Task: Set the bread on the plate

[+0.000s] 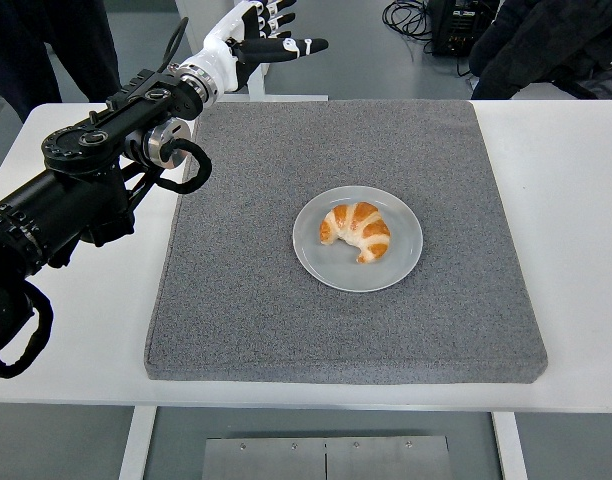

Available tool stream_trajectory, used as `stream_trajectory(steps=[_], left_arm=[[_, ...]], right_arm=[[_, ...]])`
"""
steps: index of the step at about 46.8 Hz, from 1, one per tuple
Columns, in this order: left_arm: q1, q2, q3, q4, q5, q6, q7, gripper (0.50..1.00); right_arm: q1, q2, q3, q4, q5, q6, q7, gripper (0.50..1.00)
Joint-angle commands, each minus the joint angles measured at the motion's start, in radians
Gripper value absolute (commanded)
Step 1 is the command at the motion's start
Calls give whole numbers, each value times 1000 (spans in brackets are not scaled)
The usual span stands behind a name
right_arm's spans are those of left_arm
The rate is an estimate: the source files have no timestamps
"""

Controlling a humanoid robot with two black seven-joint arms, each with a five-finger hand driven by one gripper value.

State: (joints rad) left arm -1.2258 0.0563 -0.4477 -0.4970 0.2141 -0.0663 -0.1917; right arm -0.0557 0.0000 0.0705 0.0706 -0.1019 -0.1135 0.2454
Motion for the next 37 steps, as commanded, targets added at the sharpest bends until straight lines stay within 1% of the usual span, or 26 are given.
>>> stream_trajectory(steps=[1, 7, 13, 16, 22, 29, 37], left_arm=[[3, -10, -3, 18, -80, -6, 3, 999], [28, -12, -5, 18, -168, -9, 1, 999], [55, -42, -19, 18, -173, -3, 4, 999], [71, -49, -45, 18, -179, -1, 14, 999], [100, -53, -111, 18, -180, -1, 58, 999], [126, -56, -203, 23, -209, 2, 66, 999], [132, -56, -258, 23, -255, 2, 84, 999]], right_arm=[[0, 0, 0, 0, 1, 0, 0, 1000], [0, 0, 0, 0, -1, 0, 0, 1000], [0, 0, 0, 0, 1, 0, 0, 1000], [0, 0, 0, 0, -1, 0, -1, 1000], [0, 0, 0, 0, 1, 0, 0, 1000], [0, 0, 0, 0, -1, 0, 0, 1000], [0, 0, 0, 2, -1, 2, 0, 1000]])
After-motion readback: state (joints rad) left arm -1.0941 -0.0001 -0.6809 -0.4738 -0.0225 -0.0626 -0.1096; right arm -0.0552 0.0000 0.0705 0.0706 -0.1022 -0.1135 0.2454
